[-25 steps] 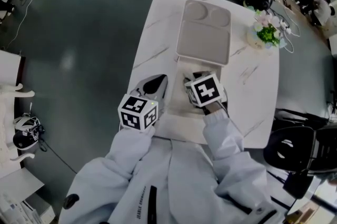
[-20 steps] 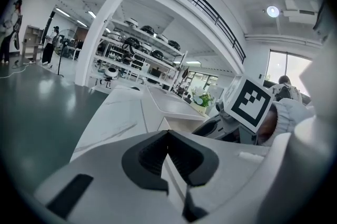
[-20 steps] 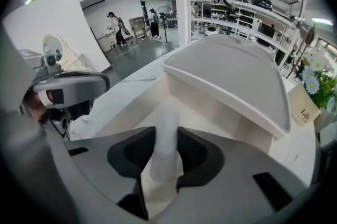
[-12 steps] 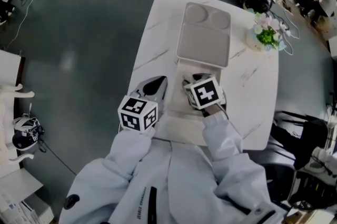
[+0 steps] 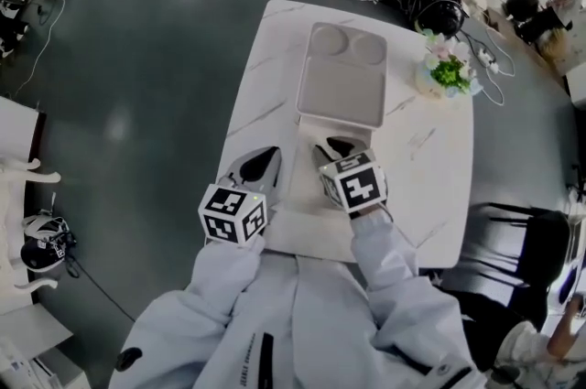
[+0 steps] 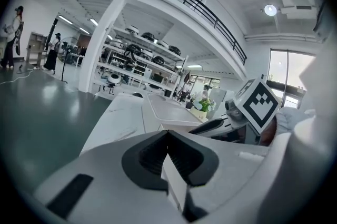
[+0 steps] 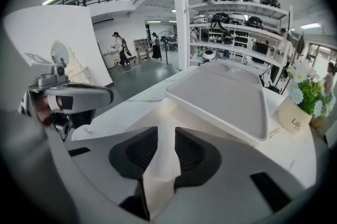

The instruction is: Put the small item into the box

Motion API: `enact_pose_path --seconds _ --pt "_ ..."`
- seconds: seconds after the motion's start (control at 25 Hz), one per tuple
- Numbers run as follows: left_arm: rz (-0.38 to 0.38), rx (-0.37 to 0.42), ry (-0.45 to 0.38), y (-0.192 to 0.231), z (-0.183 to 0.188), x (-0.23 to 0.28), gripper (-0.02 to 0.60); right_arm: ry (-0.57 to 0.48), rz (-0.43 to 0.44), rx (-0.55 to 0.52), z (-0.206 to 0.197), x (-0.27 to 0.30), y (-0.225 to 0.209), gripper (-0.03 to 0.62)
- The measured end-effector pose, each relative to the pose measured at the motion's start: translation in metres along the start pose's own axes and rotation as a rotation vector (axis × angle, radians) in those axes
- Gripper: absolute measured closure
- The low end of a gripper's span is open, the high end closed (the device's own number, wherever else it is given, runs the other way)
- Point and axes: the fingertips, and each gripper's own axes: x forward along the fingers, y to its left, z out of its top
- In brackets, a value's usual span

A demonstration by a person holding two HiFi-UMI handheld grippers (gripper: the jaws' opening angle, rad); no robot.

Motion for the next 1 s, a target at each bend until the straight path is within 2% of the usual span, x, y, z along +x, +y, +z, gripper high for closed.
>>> enact_pose_path --seconds 0.08,0.28,0.48,0.76,1.0 --pt "0.004 0.003 -0.013 -0.005 0.003 -0.004 0.583 -0.039 0.012 -0.023 0.004 -0.009 0.003 0.528" --pt "0.026 0.043 -0.054 -0.02 0.014 -0.016 0.583 -0.135 0.038 -0.051 0.009 -0.03 0.009 0.566" --pt "0.026 0.085 -0.091 -0.035 0.024 -0.026 0.583 -0.242 0.069 -0.007 0.007 -0.049 0.007 0.597" --pt "-0.001 0.165 -0.134 -0.058 0.037 -0.042 0.583 -0.405 0.127 0.06 0.014 -0.088 0.004 0.6" --pt "-0.014 0.203 -0.201 -0.072 0.053 -0.057 0.583 -0.606 0.162 0.135 0.03 -0.134 -0.003 0.6"
